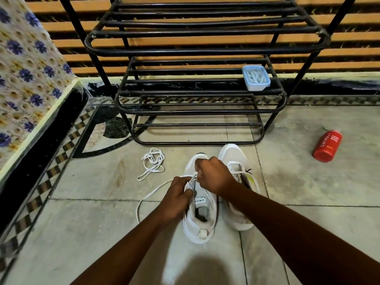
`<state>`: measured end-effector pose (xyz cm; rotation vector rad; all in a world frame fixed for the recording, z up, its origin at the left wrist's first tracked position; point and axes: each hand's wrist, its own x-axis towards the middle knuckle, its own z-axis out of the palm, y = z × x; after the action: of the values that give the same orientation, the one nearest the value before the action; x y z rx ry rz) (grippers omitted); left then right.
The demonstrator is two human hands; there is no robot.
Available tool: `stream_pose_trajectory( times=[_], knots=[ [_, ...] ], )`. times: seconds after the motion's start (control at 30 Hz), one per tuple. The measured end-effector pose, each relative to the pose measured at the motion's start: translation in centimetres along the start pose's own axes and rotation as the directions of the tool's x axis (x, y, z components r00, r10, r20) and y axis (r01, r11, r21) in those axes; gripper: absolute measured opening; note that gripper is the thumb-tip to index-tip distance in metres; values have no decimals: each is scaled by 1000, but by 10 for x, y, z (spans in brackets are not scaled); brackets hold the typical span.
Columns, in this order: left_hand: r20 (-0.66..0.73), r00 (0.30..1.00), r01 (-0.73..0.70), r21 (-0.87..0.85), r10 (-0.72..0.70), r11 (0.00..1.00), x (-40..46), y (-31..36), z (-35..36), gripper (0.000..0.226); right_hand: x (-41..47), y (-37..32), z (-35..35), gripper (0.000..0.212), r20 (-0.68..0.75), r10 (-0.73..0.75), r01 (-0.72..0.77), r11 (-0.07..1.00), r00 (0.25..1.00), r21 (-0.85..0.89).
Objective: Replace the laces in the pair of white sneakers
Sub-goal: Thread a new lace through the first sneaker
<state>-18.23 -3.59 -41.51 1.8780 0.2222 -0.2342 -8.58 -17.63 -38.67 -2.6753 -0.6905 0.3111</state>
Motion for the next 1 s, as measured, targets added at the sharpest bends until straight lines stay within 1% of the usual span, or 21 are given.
stream_pose_trajectory(
  times=[0.13, 0.23, 0.33, 0.43, 0.5, 0.6, 0.67, 0.8, 0.87, 0.93, 0.97, 1.0],
  knots=[
    [57, 992, 113, -88, -108, 990, 1, 9, -2, 36, 4, -1, 2, 23, 8, -27, 26, 998, 1000, 59],
    [54, 987, 158, -143, -151, 977, 0, 11, -1, 43, 4, -3, 7, 27, -5, -37, 37, 996, 999, 77],
    [42, 979, 202, -238, -197, 950, 2, 7, -2, 50, 7, 3, 11, 27, 26, 16, -19, 991, 1000, 129],
    [33, 983, 183, -241, -180, 953, 1, 4, -2, 46, 6, 13, 5, 24, 27, 75, -79, 974, 997, 214],
    [20, 985, 174, -228, -174, 958, 0, 4, -2, 43, 6, 18, 1, 24, 28, 64, -69, 960, 998, 271],
    [15, 984, 178, -225, -179, 958, 2, 2, -1, 43, 6, 17, 3, 23, 6, 63, -62, 954, 998, 292],
    [20, 985, 174, -215, -173, 961, 2, 0, -2, 42, 4, 14, 11, 24, -28, 81, -69, 952, 996, 298],
    [34, 988, 154, -199, -150, 968, 1, 0, -5, 40, -4, 3, 25, 21, -146, 144, -82, 928, 979, 363],
    [31, 989, 148, -176, -144, 973, 0, 2, -5, 40, -6, 0, 28, 20, -170, 138, -68, 930, 976, 360],
    [32, 988, 158, -205, -154, 966, 1, 1, -5, 41, -7, 1, 28, 20, -158, 138, -77, 937, 978, 342],
    [30, 987, 158, -228, -155, 961, 3, 1, -4, 38, -7, 2, 26, 20, -150, 143, -87, 940, 978, 330],
    [16, 988, 151, -234, -151, 960, 3, 0, -4, 30, -8, 3, 24, 19, -146, 142, -90, 944, 979, 318]
  ],
)
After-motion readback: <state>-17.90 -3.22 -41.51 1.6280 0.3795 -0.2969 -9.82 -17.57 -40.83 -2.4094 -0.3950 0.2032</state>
